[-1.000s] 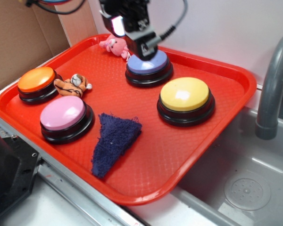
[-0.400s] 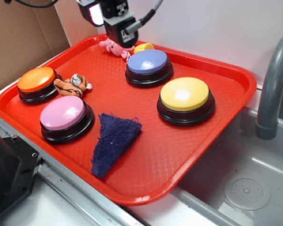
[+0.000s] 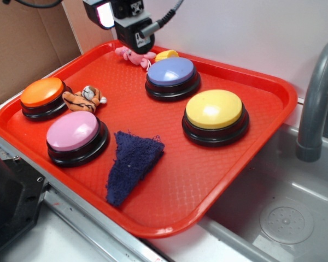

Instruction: Push the yellow button.

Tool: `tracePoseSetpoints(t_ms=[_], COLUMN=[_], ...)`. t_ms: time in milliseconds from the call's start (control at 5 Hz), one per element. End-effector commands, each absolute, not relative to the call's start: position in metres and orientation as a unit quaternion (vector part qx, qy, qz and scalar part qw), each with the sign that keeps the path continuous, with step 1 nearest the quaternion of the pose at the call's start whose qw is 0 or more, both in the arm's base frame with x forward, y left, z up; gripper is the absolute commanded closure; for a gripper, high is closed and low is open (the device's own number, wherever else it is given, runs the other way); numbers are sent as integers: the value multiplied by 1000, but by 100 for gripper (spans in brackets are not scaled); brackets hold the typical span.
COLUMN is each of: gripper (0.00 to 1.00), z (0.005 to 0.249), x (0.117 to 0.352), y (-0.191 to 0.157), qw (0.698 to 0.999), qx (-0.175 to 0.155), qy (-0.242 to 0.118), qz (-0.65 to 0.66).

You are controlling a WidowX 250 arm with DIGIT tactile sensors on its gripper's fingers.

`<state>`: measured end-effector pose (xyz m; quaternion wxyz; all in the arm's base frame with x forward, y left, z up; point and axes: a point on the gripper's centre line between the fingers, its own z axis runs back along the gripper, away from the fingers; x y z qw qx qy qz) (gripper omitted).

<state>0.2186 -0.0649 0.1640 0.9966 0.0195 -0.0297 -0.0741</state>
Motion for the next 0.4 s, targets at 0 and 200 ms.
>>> tracePoseSetpoints(t_ms=[0,200], gripper=[0,0], z=[187,192], x=[213,208], y=[-66,-68], qw=[994,993], qx=[1,15], qy=[-79,-91], qz=[-71,-72])
